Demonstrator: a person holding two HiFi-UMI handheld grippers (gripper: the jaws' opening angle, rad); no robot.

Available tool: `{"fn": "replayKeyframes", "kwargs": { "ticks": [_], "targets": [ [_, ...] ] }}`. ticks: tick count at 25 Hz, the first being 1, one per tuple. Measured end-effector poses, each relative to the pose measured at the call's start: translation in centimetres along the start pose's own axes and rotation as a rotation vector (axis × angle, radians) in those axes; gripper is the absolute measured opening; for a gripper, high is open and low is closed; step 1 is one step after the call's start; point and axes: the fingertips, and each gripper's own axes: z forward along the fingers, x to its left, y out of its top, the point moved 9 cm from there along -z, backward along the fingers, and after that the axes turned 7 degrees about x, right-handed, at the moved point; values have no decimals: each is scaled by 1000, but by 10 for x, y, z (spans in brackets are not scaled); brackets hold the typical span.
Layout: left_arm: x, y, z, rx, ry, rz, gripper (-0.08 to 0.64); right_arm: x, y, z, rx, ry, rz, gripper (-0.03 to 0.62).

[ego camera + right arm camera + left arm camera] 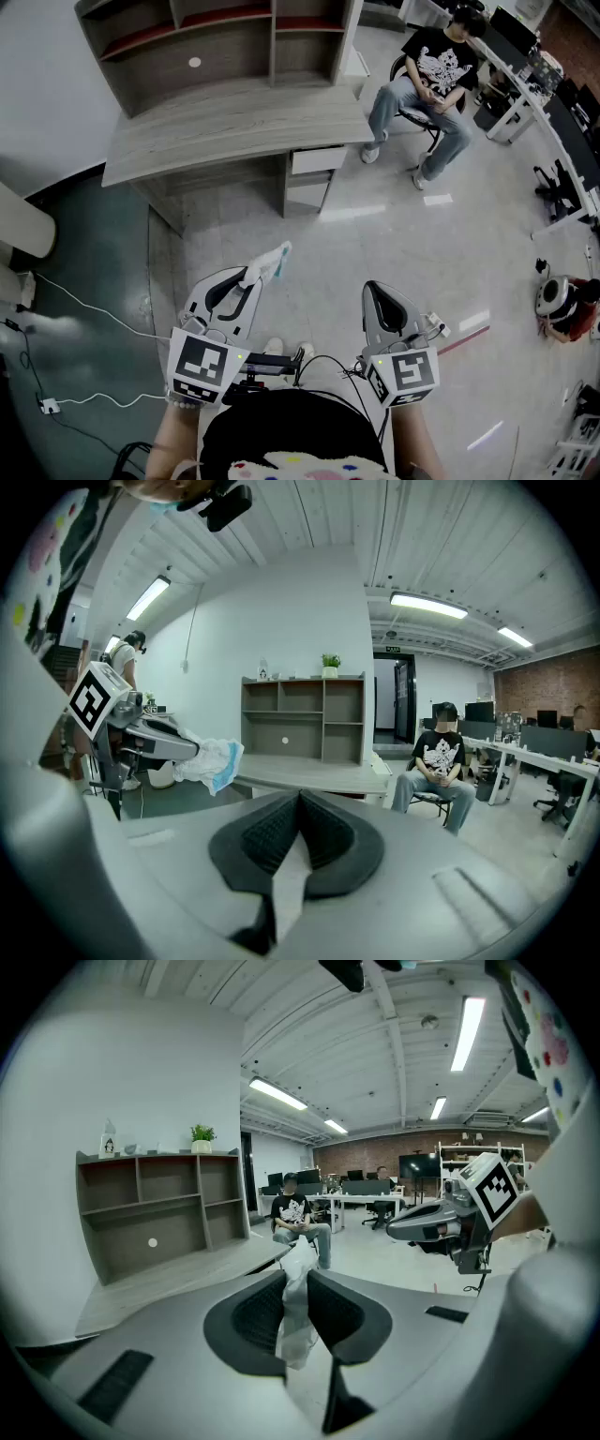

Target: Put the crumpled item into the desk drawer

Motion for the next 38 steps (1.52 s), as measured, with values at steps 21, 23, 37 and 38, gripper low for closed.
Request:
{"fn": "replayKeyframes", "kwargs": {
  "ticks": [21,23,37,38],
  "targets": [
    [17,-1,0,-22,-13,31,64,8,2,8,-11,-49,43,9],
    [26,0,-1,-28,-14,34,64,12,7,12,-17,-60,43,9],
    [60,-3,3,-68,-30,35,64,33,3,24,-5,-117,59,9],
    [61,-2,5,-69,-30,37,64,31,4,27,-6,-118,60,9]
  ]
}}
